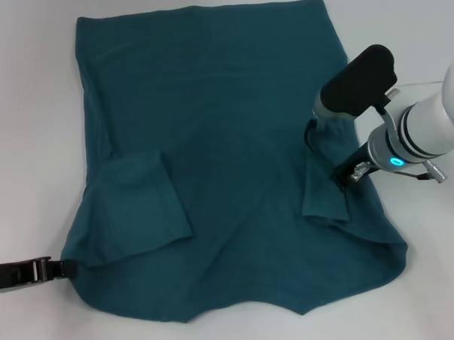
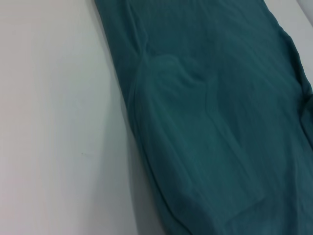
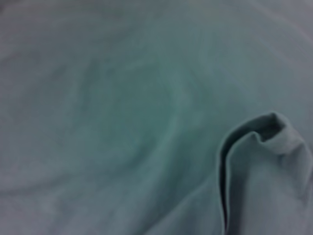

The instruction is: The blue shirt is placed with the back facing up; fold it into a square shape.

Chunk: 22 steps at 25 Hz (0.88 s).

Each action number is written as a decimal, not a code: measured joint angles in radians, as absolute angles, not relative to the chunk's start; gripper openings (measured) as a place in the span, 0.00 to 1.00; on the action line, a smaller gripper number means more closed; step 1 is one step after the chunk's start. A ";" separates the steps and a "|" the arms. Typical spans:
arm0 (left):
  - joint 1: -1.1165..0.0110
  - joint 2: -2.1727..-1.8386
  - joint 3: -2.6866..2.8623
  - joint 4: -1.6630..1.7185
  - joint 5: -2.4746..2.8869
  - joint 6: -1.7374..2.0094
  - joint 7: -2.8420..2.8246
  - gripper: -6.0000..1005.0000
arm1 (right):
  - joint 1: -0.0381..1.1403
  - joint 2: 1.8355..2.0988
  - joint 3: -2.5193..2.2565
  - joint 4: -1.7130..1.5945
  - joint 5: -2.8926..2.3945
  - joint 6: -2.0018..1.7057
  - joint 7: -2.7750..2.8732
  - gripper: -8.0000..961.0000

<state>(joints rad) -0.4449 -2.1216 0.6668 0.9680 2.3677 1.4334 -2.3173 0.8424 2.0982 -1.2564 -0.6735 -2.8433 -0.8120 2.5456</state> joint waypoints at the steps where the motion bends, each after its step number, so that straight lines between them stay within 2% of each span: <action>1: -0.445 -2.122 0.666 0.968 2.368 1.433 -2.317 0.01 | 0.843 2.098 -1.257 -0.673 -2.828 -0.815 2.539 0.01; 22: -0.442 -2.118 0.664 0.968 2.366 1.431 -2.317 0.01 | 0.900 2.096 -1.281 -0.627 -2.599 -0.826 2.422 0.03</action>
<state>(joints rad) -0.4418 -2.1184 0.6640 0.9679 2.3658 1.4311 -2.3169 0.9001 2.0964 -1.2810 -0.6269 -2.5990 -0.8264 2.4215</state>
